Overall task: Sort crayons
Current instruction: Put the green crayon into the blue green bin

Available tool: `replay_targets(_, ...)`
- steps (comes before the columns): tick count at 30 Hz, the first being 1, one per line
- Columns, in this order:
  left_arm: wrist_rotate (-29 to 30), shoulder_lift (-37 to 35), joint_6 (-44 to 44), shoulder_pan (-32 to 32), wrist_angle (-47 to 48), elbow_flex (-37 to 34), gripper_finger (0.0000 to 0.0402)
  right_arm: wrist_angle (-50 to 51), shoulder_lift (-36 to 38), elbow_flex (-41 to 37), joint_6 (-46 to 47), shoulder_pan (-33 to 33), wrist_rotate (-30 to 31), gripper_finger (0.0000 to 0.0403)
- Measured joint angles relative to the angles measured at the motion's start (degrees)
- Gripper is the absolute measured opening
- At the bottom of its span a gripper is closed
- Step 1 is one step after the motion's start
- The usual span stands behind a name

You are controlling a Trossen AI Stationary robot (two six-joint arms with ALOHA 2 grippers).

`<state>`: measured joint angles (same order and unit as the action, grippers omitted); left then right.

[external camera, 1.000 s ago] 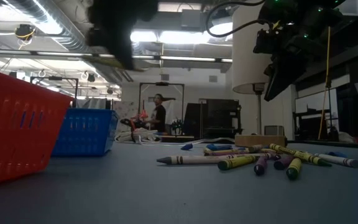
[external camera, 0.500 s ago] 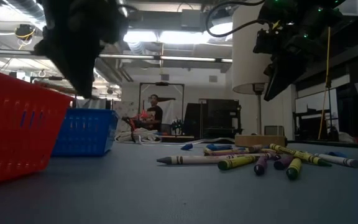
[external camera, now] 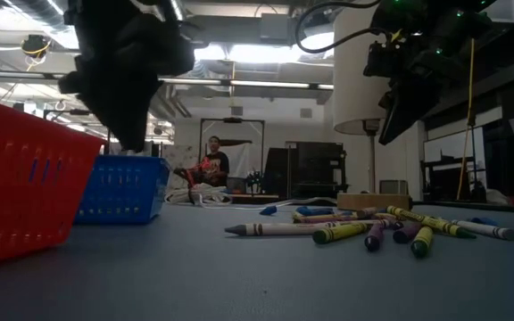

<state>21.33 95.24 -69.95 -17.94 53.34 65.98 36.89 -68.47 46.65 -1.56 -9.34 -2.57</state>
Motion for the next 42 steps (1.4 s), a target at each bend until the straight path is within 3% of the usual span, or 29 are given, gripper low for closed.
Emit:
replay_targets(7, 1.12, 0.00, 4.52, -0.12, -6.80, 0.00, 0.0091, 0.01, 0.00, -0.02, 1.35, 0.01, 0.00, 0.0104)
replay_targets(17, 0.54, 0.00, 4.58, -0.69, -7.69, 0.00, 0.0092, 6.18, 0.00, -0.02, 22.05, 0.01, 0.00, 0.0104)
replay_targets(26, 0.47, 0.00, 7.13, -2.23, -7.65, 0.00, 0.0092, 8.29, -0.02, -0.07, 34.06, 0.80, 0.22, 0.0104)
replay_targets(42, 0.67, 0.00, 8.12, -3.25, -7.62, 0.00, 0.0092, 0.99, -2.80, -7.46, 58.56, 16.92, 16.14, 0.0104)
